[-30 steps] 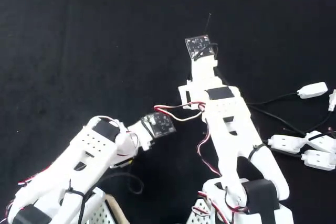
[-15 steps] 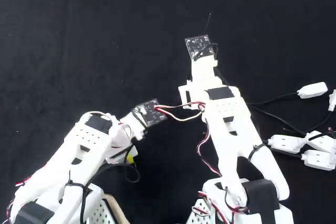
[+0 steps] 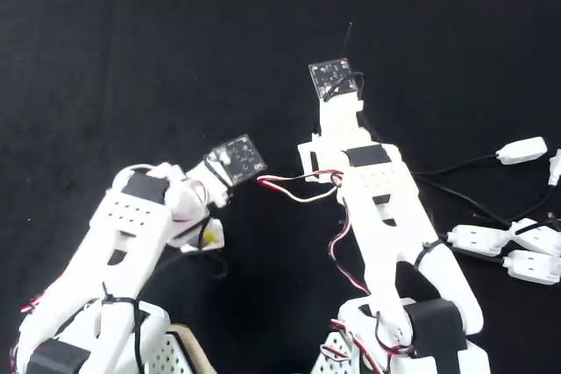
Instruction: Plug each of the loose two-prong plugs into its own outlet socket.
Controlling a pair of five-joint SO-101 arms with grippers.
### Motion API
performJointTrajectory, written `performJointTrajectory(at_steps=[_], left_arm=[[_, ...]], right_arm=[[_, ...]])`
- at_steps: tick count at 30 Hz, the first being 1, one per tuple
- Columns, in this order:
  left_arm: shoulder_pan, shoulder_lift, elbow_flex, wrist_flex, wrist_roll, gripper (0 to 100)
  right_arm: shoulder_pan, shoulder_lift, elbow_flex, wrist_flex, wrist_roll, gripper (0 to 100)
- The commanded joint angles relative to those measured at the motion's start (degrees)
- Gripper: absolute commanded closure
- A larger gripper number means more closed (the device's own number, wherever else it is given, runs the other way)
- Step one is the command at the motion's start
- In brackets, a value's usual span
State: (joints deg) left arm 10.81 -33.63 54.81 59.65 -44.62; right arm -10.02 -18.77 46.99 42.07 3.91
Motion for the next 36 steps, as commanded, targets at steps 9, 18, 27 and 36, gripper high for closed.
performJointTrajectory(at_steps=[9, 18, 27, 36], left_arm=[[-0.6, -6.1, -6.8, 10.3, 0.6, 77], [-2.9, -39.4, 3.0, 15.8, 9.1, 77], [-26.9, -72.3, 29.8, 14.4, 8.6, 77], [-27.6, -67.7, 37.8, 7.4, 8.6, 78]], right_arm=[[0.5, -0.4, -1.8, -0.5, 0.1, 98.7], [0.2, -2.0, -1.7, -0.5, 0.1, 98.7], [-9.1, -22.5, 10.4, -2.2, 0.2, 98.7], [-28.0, -46.5, 35.0, -16.7, -5.2, 98.7]])
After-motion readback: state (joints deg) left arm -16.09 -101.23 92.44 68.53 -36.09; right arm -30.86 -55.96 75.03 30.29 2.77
